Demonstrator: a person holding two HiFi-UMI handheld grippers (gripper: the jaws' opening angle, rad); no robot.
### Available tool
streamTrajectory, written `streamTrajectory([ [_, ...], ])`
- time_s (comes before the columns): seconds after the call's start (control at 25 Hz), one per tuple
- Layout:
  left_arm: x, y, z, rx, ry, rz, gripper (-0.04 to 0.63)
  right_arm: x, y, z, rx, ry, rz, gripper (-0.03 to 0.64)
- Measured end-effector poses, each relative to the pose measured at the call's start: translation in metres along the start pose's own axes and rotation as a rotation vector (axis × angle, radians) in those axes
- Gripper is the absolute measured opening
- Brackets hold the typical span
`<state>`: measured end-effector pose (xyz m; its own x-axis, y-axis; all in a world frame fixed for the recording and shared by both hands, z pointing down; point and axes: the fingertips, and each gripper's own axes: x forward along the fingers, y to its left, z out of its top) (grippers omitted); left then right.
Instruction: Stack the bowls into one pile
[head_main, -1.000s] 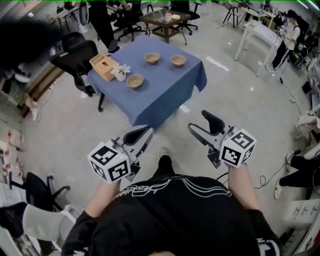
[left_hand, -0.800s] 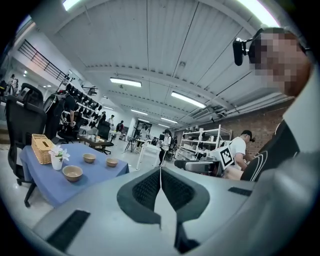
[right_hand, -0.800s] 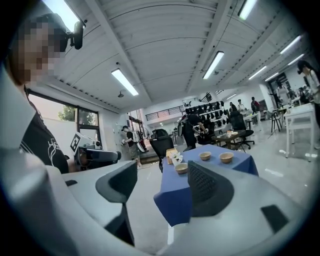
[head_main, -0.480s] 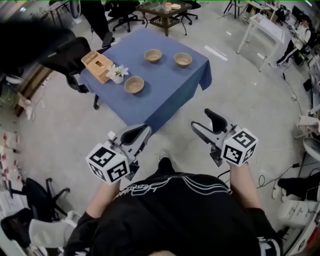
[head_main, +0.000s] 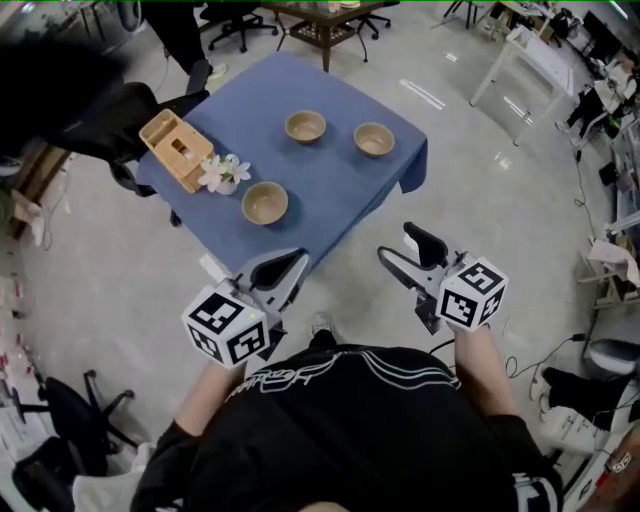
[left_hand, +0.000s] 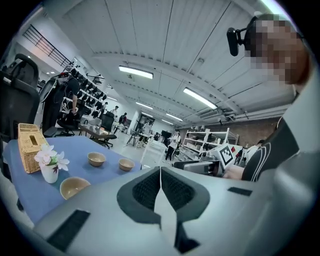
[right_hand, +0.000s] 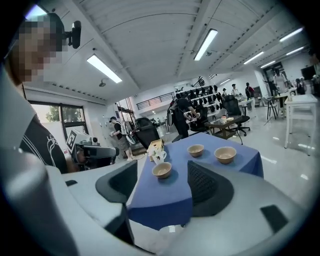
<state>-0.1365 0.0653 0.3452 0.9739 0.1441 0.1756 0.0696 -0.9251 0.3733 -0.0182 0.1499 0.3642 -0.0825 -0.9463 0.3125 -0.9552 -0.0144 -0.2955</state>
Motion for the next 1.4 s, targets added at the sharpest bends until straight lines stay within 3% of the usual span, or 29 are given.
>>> streamTrajectory([
  [0.48, 0.056, 0.104, 0.014, 0.002, 0.055, 0.046, 0.028, 0.078, -0.066, 0.02, 0.03, 0.086, -0.018, 0.313],
  [1.12, 0.122, 0.11, 0.014, -0.007, 0.103, 0.02, 0.028, 0.08, -0.128, 0.025, 0.056, 0.079, -0.047, 0.313],
  [1.4, 0.16, 0.129, 0.035, -0.018, 0.106, 0.067, 0.028, 0.097, -0.179, 0.049, 0.084, 0.07, -0.016, 0.313],
])
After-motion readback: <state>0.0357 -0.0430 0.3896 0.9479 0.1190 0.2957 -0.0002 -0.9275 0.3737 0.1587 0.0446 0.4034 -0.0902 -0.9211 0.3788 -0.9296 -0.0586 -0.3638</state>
